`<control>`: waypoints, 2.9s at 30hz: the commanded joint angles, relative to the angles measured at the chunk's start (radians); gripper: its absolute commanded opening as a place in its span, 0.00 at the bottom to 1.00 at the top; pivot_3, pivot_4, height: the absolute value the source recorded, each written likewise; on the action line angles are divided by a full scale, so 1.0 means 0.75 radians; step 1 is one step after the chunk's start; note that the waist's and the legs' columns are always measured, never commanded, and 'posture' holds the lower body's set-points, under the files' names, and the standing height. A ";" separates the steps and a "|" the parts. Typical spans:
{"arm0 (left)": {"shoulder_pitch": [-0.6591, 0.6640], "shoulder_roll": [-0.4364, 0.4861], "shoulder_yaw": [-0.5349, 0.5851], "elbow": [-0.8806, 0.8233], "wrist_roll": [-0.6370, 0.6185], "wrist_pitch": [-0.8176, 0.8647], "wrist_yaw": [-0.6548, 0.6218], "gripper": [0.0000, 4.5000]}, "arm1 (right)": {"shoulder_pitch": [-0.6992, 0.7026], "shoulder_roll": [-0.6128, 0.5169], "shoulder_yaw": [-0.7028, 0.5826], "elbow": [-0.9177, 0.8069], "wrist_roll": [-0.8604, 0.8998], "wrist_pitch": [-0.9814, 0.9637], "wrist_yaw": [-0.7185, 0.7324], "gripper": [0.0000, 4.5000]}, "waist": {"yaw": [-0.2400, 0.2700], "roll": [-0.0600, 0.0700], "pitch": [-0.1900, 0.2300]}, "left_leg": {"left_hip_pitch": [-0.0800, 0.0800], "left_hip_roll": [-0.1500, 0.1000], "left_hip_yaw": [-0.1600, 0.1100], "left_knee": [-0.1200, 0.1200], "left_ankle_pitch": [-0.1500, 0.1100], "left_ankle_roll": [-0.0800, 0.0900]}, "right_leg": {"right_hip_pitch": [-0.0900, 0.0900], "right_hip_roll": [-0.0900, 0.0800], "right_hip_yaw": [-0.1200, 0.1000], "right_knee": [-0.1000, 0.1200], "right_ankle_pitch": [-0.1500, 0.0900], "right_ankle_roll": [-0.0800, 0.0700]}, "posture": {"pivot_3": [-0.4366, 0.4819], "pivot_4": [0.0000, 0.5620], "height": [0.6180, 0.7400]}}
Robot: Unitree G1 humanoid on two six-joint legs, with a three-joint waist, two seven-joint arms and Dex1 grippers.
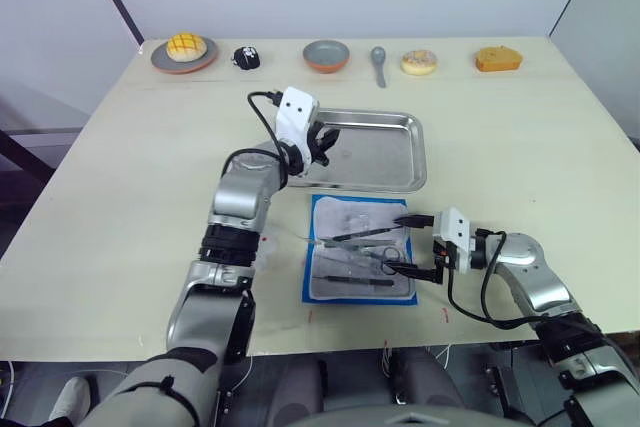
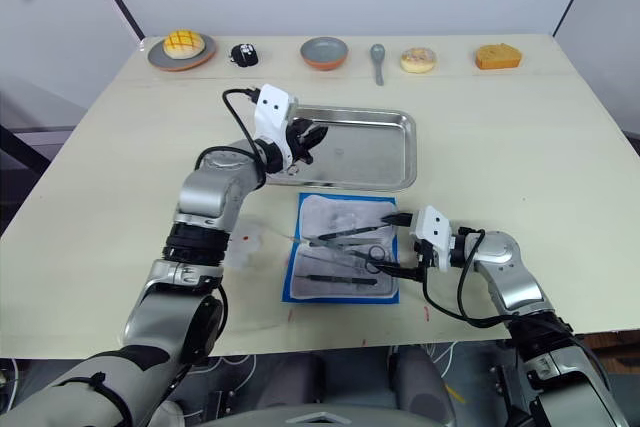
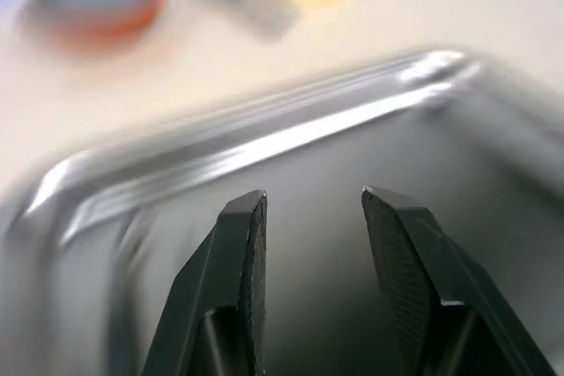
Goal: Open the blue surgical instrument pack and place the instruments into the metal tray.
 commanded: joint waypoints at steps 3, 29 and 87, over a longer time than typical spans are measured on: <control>0.094 0.129 0.026 -0.110 -0.112 -0.128 -0.281 0.40 | 0.065 -0.018 0.077 0.123 -0.128 0.052 -0.023 1.00 | 0.000 0.000 0.000 | 0.000 0.000 -0.001 0.000 -0.003 0.005 | 0.000 0.000 0.000 0.000 0.000 0.000 | 0.48 0.27 0.94; 0.215 1.095 -0.335 0.046 -0.648 -0.761 -1.409 0.98 | 0.073 -0.039 0.067 0.111 -0.121 0.050 -0.013 1.00 | 0.005 -0.002 0.002 | -0.001 0.002 -0.001 -0.001 -0.004 0.007 | -0.001 0.000 -0.001 -0.001 -0.001 -0.001 | 0.48 0.27 0.94; 0.010 0.355 -0.333 0.431 -0.029 -0.895 -1.325 0.42 | -0.005 -0.100 0.095 0.133 -0.125 0.052 0.096 1.00 | 0.013 -0.001 0.003 | -0.004 0.000 -0.001 0.001 -0.004 0.007 | -0.001 0.000 -0.001 -0.002 -0.001 -0.001 | 0.48 0.27 0.94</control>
